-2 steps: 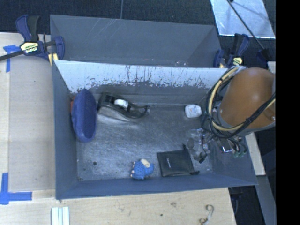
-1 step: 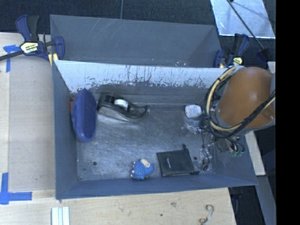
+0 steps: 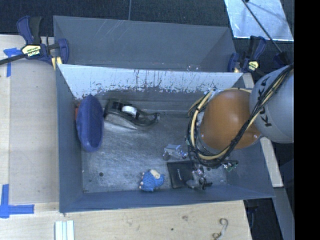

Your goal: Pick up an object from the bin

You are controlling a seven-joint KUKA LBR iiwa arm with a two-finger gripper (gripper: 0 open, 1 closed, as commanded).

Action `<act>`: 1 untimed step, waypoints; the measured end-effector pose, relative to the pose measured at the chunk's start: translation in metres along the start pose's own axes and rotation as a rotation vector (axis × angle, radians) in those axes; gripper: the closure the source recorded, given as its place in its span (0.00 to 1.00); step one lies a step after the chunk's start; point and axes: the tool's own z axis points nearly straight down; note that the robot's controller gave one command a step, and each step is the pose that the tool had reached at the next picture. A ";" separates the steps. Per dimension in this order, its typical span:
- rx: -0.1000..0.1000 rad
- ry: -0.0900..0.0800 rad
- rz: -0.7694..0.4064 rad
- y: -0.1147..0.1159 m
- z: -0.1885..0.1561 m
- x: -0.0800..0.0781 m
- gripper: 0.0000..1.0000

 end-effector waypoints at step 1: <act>0.003 -0.002 0.002 -0.001 -0.002 0.000 1.00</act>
Offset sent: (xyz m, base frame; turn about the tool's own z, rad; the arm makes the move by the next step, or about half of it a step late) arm 0.0000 0.0000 0.0000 0.0000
